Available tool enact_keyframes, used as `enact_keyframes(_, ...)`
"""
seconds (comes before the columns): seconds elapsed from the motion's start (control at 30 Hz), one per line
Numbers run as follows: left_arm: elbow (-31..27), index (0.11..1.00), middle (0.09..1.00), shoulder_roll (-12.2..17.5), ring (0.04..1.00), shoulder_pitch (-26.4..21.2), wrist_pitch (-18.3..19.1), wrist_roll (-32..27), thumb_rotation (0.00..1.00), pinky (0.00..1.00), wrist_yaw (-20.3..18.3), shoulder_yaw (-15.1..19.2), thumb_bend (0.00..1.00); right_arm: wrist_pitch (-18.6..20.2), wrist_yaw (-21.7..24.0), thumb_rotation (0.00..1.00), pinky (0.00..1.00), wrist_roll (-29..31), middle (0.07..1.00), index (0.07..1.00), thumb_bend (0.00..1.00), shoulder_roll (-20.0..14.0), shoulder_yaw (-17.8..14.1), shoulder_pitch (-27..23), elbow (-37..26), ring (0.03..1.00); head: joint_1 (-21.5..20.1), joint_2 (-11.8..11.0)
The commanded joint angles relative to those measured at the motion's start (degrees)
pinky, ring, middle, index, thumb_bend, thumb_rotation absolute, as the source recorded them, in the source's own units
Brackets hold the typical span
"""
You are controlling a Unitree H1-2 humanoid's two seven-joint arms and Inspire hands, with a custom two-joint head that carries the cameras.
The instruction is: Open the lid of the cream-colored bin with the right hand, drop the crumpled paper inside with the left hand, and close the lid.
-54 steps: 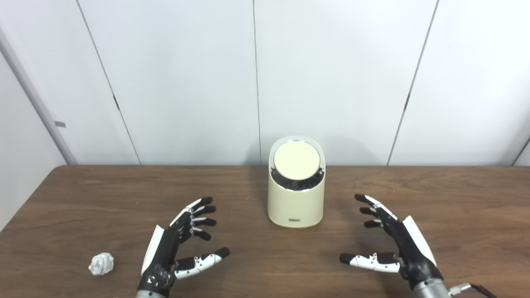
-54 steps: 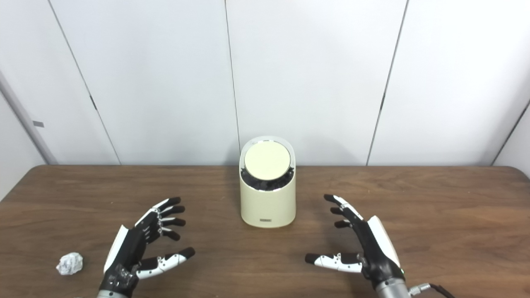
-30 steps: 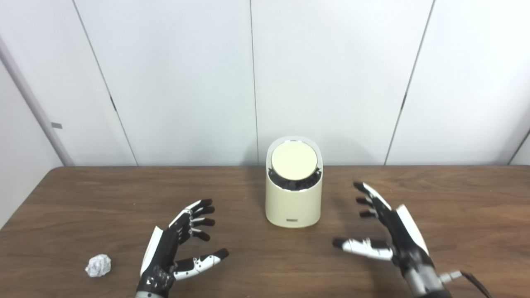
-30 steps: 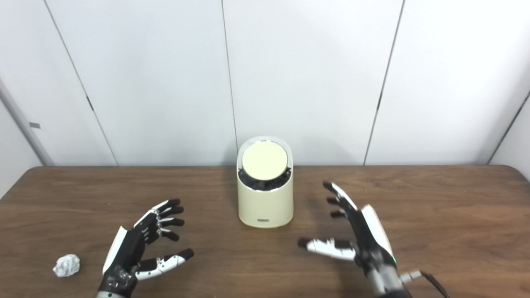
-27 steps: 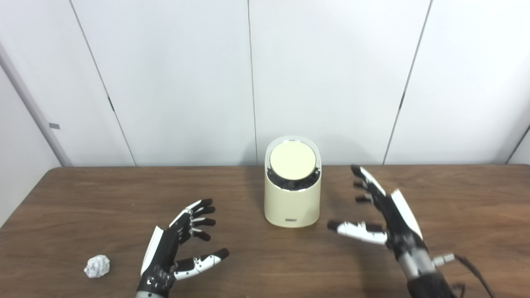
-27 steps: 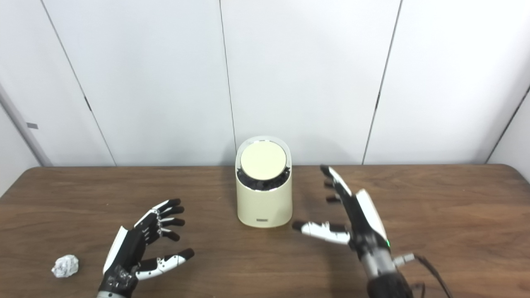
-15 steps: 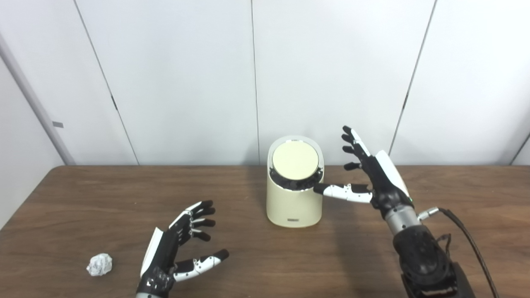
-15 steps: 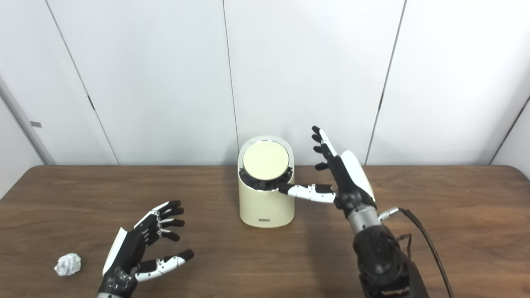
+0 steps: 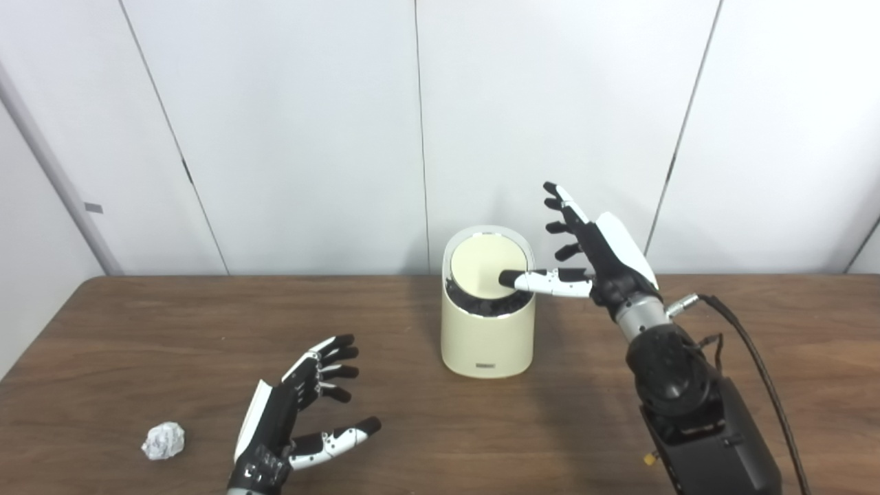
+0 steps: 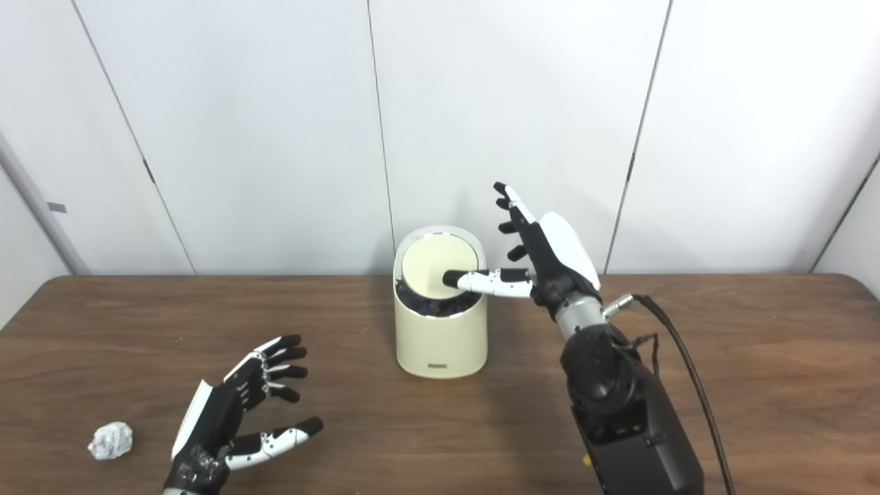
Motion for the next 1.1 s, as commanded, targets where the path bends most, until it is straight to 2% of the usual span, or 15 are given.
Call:
enact_keyframes(0.0,-0.46,0.842,0.802,0.49,0.724,-1.16,-2.08,-0.03,0.01,0.59,-0.04,0.0,0.7,-1.11,-0.8,0.47,0.64,-0.34,0.933,0.959,0.78,-0.13,0.16,-3.13,-0.02,0.839,-0.08,0.02)
enact_keyframes(0.5,-0.99,0.833,0.797,0.32,0.723,-0.93,-1.43,-0.11,0.0,0.58,-0.44,-0.13,0.7,-2.7,-2.81,0.39,0.73,-0.38,0.932,0.932,0.78,0.86,1.86,-5.74,6.77,0.888,0.1,0.4)
enact_keyframes(0.8,-1.21,0.833,0.799,0.23,0.72,-0.77,-1.68,-0.2,0.0,0.58,-0.8,-0.03,0.71,-1.62,-2.73,0.38,0.69,-1.16,0.925,0.927,0.78,0.88,2.8,-6.49,7.76,0.867,0.12,0.53)
enact_keyframes(1.07,-1.37,0.823,0.796,0.18,0.712,-0.71,-1.73,0.42,0.0,0.58,-0.8,-0.27,0.7,-1.02,-2.33,0.43,0.67,-2.01,0.923,0.927,0.76,0.83,3.29,-7.64,8.37,0.853,0.07,0.74)
